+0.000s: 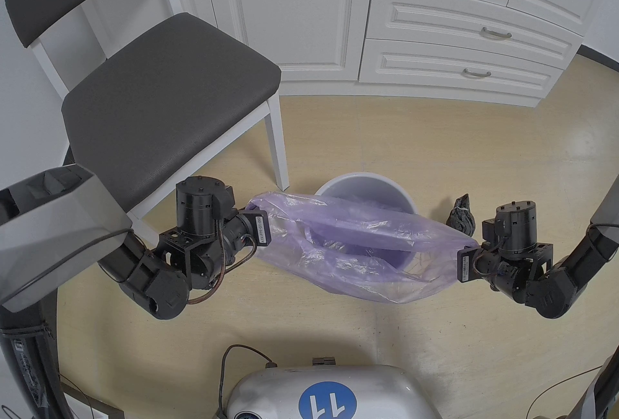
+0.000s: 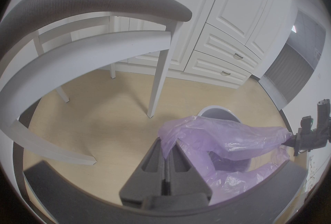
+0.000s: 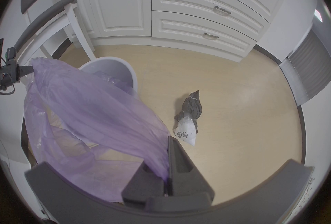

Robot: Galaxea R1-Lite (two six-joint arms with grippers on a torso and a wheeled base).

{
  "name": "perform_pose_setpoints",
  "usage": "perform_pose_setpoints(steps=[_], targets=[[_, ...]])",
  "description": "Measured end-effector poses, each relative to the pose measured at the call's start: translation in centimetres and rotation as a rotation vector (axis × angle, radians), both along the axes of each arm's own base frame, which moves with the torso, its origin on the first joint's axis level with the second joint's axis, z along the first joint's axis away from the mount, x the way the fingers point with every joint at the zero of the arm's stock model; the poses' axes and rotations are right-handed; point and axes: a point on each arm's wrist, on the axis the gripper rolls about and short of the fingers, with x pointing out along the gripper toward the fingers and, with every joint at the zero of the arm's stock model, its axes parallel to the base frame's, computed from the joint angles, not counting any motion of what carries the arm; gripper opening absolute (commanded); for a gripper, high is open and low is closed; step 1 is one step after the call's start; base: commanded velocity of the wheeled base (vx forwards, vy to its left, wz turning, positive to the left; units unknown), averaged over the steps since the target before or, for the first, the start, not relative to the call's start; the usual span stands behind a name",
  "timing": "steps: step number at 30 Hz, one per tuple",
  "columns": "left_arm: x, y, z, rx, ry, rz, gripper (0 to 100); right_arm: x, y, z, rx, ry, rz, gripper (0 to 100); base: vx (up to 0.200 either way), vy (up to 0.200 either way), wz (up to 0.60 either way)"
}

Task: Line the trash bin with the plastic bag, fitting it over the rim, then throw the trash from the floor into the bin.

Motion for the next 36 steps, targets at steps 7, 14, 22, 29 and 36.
perform_pose_setpoints(steps=[7,14,22,29,36], targets=[[-1.2,1.0,1.4,-0.006,0.000,-0.038,0,-1.4,-0.5,1.2,-0.035,-0.006,0.026,0,0.000,0.000,0.00],[-2.1,1.4,1.7,0.008,0.031,-0.057,0,-2.6,-0.7,1.4,-0.067,0.024,0.050,0,0.000,0.000,0.00],[-2.1,0.7,0.3,0.031,0.074,-0.072,0,-2.9,-0.6,0.3,-0.107,0.074,0.073,0,0.000,0.000,0.00],[-1.5,0.4,-0.8,0.037,0.089,-0.073,0,-2.0,-0.1,-1.1,-0.105,0.092,0.069,0,0.000,0.000,0.00],[0.3,-0.5,-2.5,0.020,0.095,-0.060,0,0.4,1.0,-3.3,-0.045,0.038,0.043,0,0.000,0.000,0.00]])
